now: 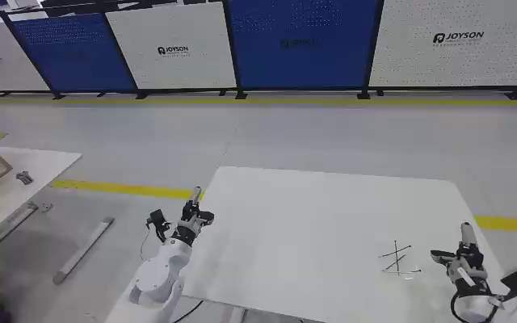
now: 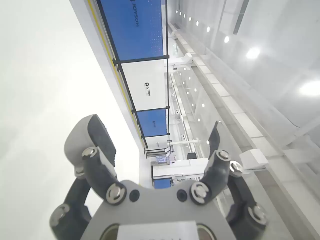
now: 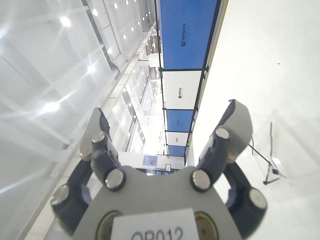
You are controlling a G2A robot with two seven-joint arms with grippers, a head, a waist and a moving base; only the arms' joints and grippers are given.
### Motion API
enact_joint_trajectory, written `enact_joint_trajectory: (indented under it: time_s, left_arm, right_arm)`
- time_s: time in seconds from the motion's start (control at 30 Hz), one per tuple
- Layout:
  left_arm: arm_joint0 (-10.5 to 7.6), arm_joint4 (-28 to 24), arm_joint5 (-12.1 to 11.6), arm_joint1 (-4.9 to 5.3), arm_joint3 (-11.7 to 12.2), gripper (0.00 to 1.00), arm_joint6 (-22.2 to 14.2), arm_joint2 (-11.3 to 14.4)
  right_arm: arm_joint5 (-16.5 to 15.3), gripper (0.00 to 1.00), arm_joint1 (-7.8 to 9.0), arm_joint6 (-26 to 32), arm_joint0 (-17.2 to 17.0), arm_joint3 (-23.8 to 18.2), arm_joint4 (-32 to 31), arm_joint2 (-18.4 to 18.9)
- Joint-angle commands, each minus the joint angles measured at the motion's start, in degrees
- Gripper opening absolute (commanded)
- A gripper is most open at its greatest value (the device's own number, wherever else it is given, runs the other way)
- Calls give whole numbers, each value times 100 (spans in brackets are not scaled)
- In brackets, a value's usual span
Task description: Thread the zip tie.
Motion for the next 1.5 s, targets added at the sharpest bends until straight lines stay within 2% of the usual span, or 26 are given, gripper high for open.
enact_joint_trajectory:
  time_s: [0.0,0.03,0.07,0.17,0.3,0.43,0.5,0.9,0.93,1.03,1.2,1.33,1.47]
  left_arm:
    - [0,0,0,0,0,78,0,0]
    - [0,0,0,0,0,100,0,0]
    - [0,0,0,0,0,100,0,0]
    - [0,0,0,0,0,100,0,0]
    - [0,0,0,0,0,100,0,0]
    - [0,0,0,0,0,100,0,0]
    - [0,0,0,0,0,100,0,0]
    - [0,0,0,0,0,100,0,0]
    - [0,0,0,0,0,100,0,0]
    - [0,0,0,0,0,100,0,0]
    - [0,0,0,0,0,100,0,0]
    - [0,0,0,0,0,100,0,0]
    - [0,0,0,0,0,100,0,0]
  right_arm:
    - [0,78,0,0,0,0,0,0]
    - [0,78,0,0,0,0,0,0]
    - [0,100,0,0,0,0,0,0]
    - [-27,100,30,325,-15,-34,-281,120]
    - [-43,100,99,1185,-94,-72,-452,468]
    - [-55,100,216,2513,-122,-37,-673,955]
    - [-117,100,293,3215,-96,16,-1072,1172]
    - [-129,100,297,3241,-89,6,-1137,1170]
    - [-134,100,326,3595,-27,35,-1278,1150]
    - [-167,100,441,4826,294,309,-1324,1401]
    - [-100,100,604,6035,743,461,-2017,1499]
    - [127,100,687,6315,1108,629,-2586,1381]
    - [247,100,715,6306,1251,719,-2880,1211]
